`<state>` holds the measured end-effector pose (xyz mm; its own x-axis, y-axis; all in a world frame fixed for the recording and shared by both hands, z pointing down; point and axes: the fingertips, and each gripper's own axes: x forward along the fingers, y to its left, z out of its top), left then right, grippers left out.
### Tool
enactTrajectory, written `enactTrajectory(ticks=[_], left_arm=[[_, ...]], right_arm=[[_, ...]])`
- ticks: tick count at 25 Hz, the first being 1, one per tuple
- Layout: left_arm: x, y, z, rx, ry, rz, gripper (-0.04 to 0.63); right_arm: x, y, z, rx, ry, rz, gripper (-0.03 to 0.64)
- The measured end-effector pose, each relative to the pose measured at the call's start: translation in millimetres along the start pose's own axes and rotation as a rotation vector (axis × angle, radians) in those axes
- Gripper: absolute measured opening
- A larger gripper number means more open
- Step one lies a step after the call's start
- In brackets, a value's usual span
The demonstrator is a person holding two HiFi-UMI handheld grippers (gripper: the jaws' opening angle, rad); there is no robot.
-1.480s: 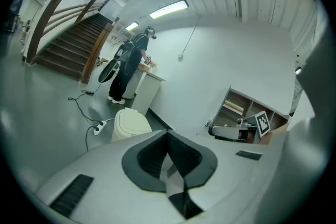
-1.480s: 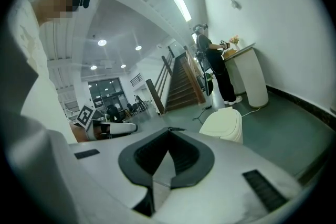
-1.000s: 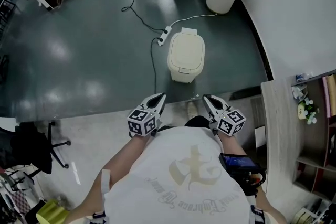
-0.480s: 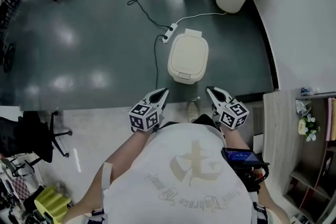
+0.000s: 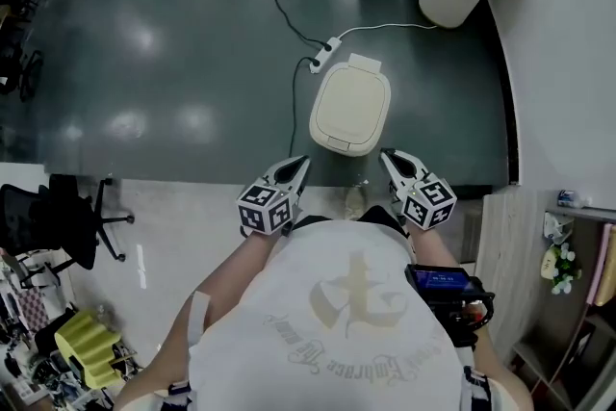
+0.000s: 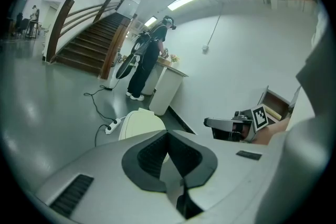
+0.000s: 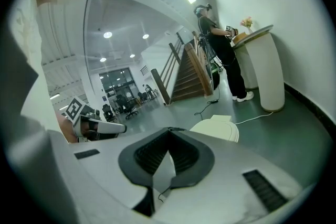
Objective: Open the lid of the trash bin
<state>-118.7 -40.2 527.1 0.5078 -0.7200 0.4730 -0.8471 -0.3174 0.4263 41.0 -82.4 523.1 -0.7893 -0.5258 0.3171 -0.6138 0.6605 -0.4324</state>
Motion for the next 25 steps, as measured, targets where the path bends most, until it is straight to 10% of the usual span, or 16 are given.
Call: enactTrajectory(ticks=[25], left_arm=[[46.2, -18.8, -27.1, -0.041, 0.053, 0.190, 0.009]], right_arm=[[31.6, -40.8, 9.0, -0.018, 0.080, 0.237, 0.005]])
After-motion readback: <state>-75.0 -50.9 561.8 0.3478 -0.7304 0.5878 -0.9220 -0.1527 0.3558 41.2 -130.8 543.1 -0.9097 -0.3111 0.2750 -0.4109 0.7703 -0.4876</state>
